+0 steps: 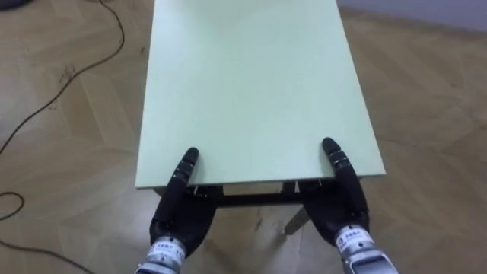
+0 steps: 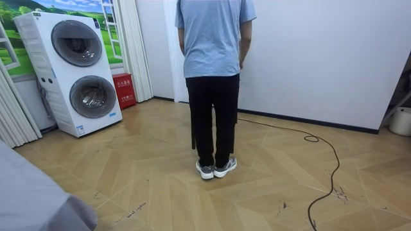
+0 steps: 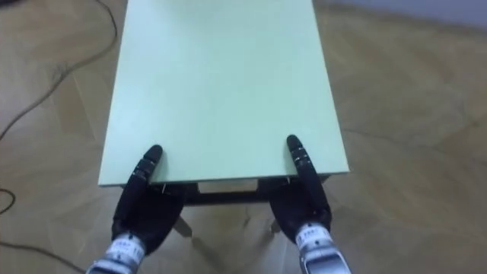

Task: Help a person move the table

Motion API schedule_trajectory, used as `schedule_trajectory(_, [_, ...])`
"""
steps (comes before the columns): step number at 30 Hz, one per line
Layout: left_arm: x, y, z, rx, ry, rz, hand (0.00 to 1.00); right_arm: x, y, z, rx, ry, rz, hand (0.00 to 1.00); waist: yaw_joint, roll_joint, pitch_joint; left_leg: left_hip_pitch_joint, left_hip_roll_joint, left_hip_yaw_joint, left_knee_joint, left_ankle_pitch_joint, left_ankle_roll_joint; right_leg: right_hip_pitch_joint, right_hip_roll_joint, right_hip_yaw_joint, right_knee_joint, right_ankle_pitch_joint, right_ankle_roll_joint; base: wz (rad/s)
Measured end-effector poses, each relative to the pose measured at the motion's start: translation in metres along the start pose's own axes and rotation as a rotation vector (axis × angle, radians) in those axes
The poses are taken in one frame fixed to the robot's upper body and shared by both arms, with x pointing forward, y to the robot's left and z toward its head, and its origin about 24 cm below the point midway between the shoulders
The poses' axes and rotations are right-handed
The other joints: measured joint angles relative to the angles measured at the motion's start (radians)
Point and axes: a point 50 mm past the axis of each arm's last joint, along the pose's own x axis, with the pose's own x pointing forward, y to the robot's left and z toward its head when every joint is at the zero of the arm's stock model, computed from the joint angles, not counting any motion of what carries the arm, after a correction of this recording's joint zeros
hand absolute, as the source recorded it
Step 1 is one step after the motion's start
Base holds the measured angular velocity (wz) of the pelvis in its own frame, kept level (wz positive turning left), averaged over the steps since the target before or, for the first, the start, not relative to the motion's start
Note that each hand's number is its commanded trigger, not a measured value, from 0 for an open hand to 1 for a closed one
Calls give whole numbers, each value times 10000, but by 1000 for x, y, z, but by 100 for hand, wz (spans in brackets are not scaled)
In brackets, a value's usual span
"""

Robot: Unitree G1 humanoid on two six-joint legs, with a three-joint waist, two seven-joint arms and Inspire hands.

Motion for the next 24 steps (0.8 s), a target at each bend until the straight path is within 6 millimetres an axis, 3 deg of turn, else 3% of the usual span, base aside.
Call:
schedule_trajectory(5, [-1,1,-1,-97,30,110,100,-1,-1,0,-160,-98,-61,100,-128,18,-1,-6,39,-448,-230,316,-350,-3,232,-478,324,-274,-492,31])
schedule_trajectory(6, [-1,2,-1,-102,35,116,100,-1,0,0,-199,-118,-48,100,-153,24,-4,-7,32,-451,-376,433,-409,-10,254,-613,309,-383,-767,30])
schedule_trajectory(9, [-3,3,-2,-164,25,191,100,-1,0,1,-323,-163,-19,100,-212,63,-26,-8,22,-457,-493,531,-465,46,350,-650,390,-403,-980,34])
schedule_trajectory(11, [-4,6,-5,-176,189,283,100,-4,-3,1,-308,-254,-151,100,-354,79,-36,130,21,-420,-576,535,-458,97,496,-679,857,-310,-1292,58])
schedule_trajectory(12, [-5,7,-5,-177,247,327,100,-4,-5,1,-298,-257,-198,100,-347,81,-37,244,28,-433,-665,545,-447,21,498,-653,1190,-301,-1343,45])
schedule_trajectory(13, [-7,9,-6,-200,296,417,100,-6,-7,1,-318,-253,-295,100,-348,151,-2,514,151,-595,-824,581,-457,-403,471,-646,2439,-227,-1436,32])
schedule_trajectory(14, [-8,10,-6,-268,264,474,100,-7,-8,-2,-283,-237,-345,100,-330,370,79,568,375,-905,-812,579,-514,-880,437,-407,2562,-532,-1532,22])
schedule_trajectory(15, [-9,10,-4,-339,114,363,100,-6,-3,-4,-448,-226,-163,100,-179,151,43,419,128,-936,-738,492,-645,-1441,99,-391,1205,-135,-1307,32])
schedule_trajectory(16, [-8,11,-4,-371,126,400,100,-5,-3,-3,-565,-308,-170,100,-272,274,47,276,65,-959,-520,273,-740,-1503,-64,-600,1494,-237,-1293,36])
schedule_trajectory(17, [-8,13,-9,-534,177,502,100,-5,-3,-2,-643,-409,-142,100,-196,398,15,198,96,-902,29,-177,-826,-1543,-186,-1034,1636,-296,-1266,34])
schedule_trajectory(19, [-10,15,-10,-639,202,491,100,-3,-1,0,-803,-329,-82,100,-161,440,3,549,116,-753,215,-731,-848,-1340,-236,-1517,1604,-293,-1269,39])
schedule_trajectory(21, [-9,13,-11,-623,246,421,100,-3,-1,0,-735,-426,-85,100,-442,377,23,667,9,-803,-230,-768,-732,-1147,-274,-1670,1629,-295,-1266,101])
schedule_trajectory(23, [-9,13,-11,-596,232,455,100,-4,-2,0,-737,-440,-100,100,-808,341,30,690,-198,-1027,-242,-378,-469,-751,-330,-1613,1522,-306,-1168,98])
schedule_trajectory(24, [-9,13,-11,-586,235,454,100,-4,-1,0,-730,-444,-98,100,-884,338,28,692,-247,-1138,-236,-378,-467,-639,-307,-1557,1429,-336,-1091,82])
